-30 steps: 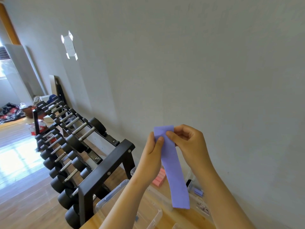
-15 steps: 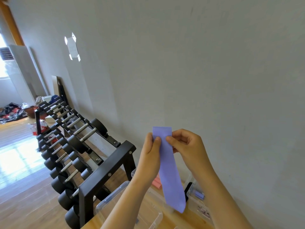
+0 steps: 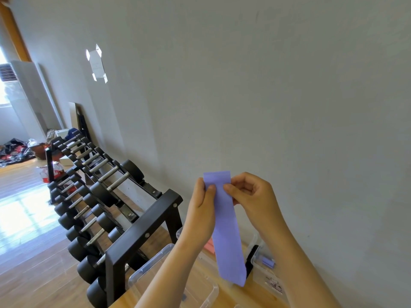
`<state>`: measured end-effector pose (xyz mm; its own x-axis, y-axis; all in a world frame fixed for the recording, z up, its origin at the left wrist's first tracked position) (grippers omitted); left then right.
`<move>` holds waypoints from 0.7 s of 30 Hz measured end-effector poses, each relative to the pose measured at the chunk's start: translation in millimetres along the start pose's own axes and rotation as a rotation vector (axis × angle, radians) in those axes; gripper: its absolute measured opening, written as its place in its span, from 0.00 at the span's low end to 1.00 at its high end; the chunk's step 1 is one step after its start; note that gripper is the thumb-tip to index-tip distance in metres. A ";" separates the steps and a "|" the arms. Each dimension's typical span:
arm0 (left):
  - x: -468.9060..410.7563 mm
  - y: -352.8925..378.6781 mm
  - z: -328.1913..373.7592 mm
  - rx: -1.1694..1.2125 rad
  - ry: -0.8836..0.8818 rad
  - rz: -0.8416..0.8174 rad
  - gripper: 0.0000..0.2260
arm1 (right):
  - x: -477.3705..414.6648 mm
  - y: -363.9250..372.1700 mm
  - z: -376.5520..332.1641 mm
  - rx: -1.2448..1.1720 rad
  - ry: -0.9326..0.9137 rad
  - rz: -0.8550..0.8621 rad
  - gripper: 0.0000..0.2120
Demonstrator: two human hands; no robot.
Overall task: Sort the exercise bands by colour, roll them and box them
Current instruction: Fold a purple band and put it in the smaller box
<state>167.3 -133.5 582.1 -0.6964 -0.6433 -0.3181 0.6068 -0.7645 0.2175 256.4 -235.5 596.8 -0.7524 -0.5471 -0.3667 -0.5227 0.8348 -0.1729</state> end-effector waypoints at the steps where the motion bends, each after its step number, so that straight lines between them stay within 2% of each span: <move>1: 0.0 0.7 0.3 0.002 0.002 -0.008 0.09 | 0.2 0.9 -0.4 -0.002 -0.002 -0.004 0.03; 11: -0.2 -3.6 1.1 0.029 -0.002 -0.006 0.08 | 0.4 1.4 -0.1 0.027 0.008 -0.008 0.03; 15: -4.7 -9.8 3.9 0.023 0.004 -0.105 0.15 | -0.1 0.1 -1.3 0.032 0.011 -0.024 0.03; 18: -6.2 -18.7 6.4 0.114 -0.048 -0.155 0.11 | 0.7 -0.3 -5.1 0.017 0.023 -0.081 0.01; 21: -7.8 -23.4 7.6 0.196 -0.107 -0.229 0.11 | 2.6 0.3 -12.6 -0.014 0.019 -0.144 0.02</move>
<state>155.7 -110.9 586.4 -0.8491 -0.4462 -0.2826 0.3516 -0.8768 0.3281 249.2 -237.5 607.3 -0.6764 -0.6624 -0.3220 -0.6312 0.7466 -0.2101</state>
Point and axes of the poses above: each hand's wrist, its own x-axis away from the middle knuckle, its own y-axis out of the palm, z = x × y, the point moved 9 cm from there along -x, towards the middle knuckle, and after that the axes turned 12 degrees about x, right-handed, at the moved point
